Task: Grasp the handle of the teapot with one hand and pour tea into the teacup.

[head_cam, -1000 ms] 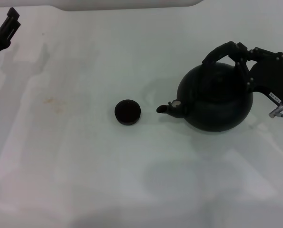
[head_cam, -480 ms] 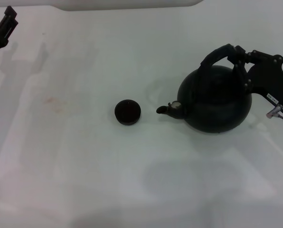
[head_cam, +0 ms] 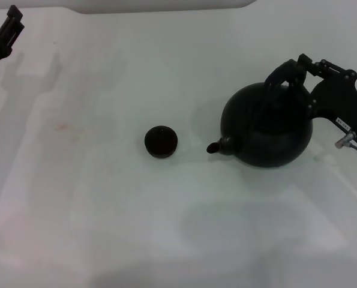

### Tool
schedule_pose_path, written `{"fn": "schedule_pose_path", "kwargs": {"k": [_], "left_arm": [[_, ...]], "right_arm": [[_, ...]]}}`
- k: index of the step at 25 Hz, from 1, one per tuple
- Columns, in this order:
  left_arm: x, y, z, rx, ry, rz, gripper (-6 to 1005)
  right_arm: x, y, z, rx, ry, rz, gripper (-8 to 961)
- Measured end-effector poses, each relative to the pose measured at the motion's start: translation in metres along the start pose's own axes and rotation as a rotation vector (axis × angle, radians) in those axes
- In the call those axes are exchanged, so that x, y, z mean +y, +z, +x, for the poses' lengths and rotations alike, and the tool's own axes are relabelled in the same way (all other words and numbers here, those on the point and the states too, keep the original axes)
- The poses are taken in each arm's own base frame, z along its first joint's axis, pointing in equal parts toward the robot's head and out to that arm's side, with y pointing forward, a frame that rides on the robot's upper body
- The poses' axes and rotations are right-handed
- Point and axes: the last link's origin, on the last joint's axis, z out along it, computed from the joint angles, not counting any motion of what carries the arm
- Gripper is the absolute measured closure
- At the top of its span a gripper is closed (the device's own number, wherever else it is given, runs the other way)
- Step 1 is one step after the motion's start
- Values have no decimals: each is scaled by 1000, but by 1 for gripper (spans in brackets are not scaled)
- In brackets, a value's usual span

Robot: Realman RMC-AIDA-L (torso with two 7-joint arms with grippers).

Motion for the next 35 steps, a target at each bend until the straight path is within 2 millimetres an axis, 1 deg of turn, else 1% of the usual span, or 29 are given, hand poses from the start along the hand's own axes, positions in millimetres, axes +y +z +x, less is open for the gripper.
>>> {"fn": "schedule_pose_path", "kwargs": {"k": [6,9,10,12,14,15,16,17,20,22,25,26,27,28,31,35], "left_arm": [[0,0,0,-1,0,1,138],[0,0,0,-3,0,2,138],[-1,0,-1,-6,0,5,138],[-1,0,-1,-7,0,5,137],[-1,0,-1,-9,0,6,137],[-1,0,-1,-9,0,6,137],[0,1,-1,-9,0,6,137],[0,1,-1,-8,-1,4,137],[1,2,-1,-7,0,1,136],[2,3,0,-6,1,-1,136],[2,4,0,-6,1,-3,137],[2,5,0,-7,2,-3,137],[3,5,0,-8,2,-4,137],[3,5,0,-9,2,-3,137],[2,5,-1,-13,3,-1,136],[3,6,-2,-17,38,-4,136]], "right_arm": [[-3,0,0,2,108,11,614],[-4,-3,1,5,146,16,427],[-2,-8,1,-5,158,16,365],[-1,-11,2,-9,162,17,298],[2,-18,2,-25,170,21,231],[4,-28,4,-38,182,27,198],[6,-34,4,-44,188,32,164],[6,-34,4,-44,188,32,151],[8,-48,7,-57,198,52,113],[6,-54,8,-62,203,81,87],[-6,-61,8,-76,213,166,76],[-13,-62,6,-89,216,210,77],[-23,-61,2,-117,216,264,78],[-23,-61,2,-117,216,264,79],[-35,-52,-5,-144,205,301,83],[-55,-33,-8,-109,121,381,87]]}}
